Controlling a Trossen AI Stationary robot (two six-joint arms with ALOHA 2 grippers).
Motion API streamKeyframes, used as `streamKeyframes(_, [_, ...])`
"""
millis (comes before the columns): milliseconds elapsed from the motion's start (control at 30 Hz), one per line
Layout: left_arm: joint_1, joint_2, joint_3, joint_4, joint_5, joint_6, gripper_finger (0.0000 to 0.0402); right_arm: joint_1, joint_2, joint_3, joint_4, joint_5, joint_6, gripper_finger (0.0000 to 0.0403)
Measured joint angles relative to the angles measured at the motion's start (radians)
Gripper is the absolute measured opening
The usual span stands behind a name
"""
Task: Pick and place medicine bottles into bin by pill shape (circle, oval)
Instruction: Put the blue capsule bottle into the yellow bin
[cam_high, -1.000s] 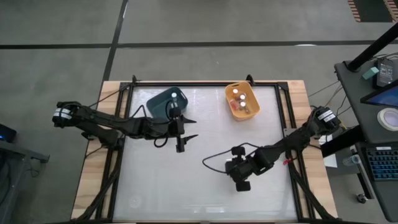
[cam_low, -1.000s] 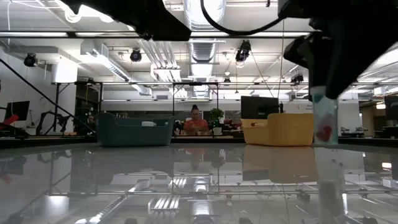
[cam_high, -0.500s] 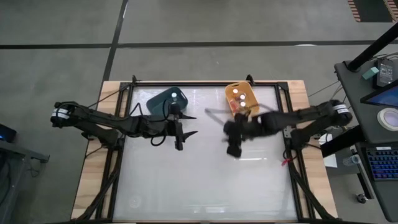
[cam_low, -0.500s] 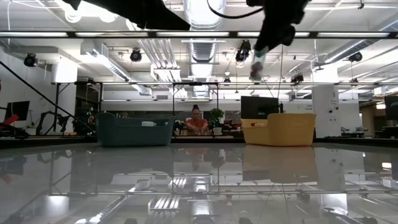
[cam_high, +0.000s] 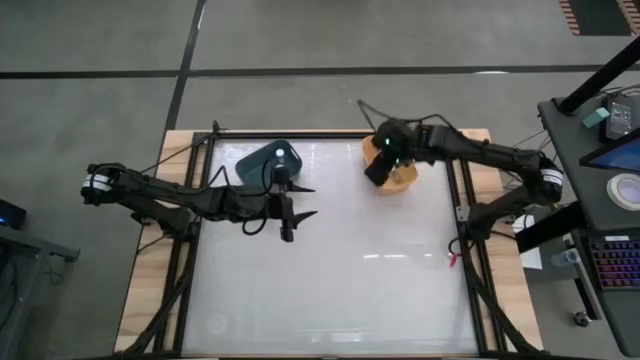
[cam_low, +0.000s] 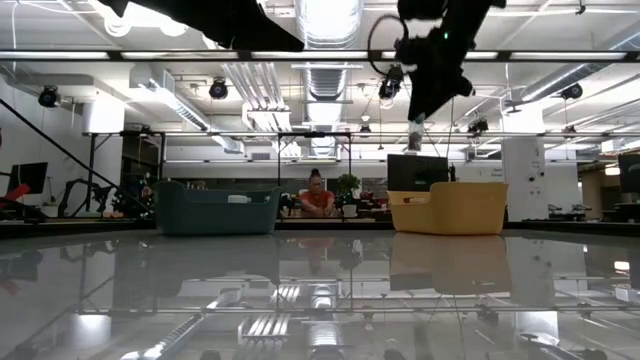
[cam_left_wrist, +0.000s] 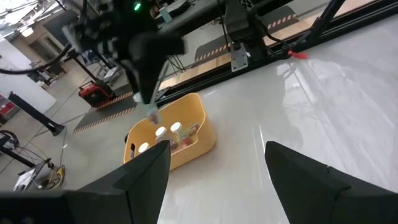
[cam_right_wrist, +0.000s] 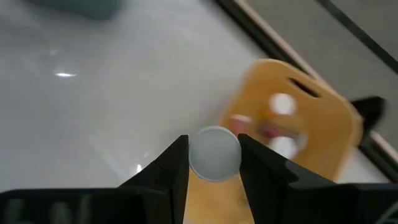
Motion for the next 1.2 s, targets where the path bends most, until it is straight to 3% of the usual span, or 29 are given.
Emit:
streamKeyframes(233, [0.000, 0.000, 0.000, 0.001, -0.001, 0.000, 0.0246, -0.193, 0.052, -0.001, -0.001, 0.000, -0.066, 0.0116])
streamKeyframes(433, [0.000, 0.000, 0.000, 0.001, -0.001, 0.001, 0.0246, -0.288, 0.113, -0.001, 0.020, -0.001, -0.120, 0.0116])
streamKeyframes(1200, [0.000, 0.000, 0.000, 0.001, -0.001, 0.005, 0.0246, -0.345, 0.302, -0.002, 0.127, 0.042, -0.173, 0.0119])
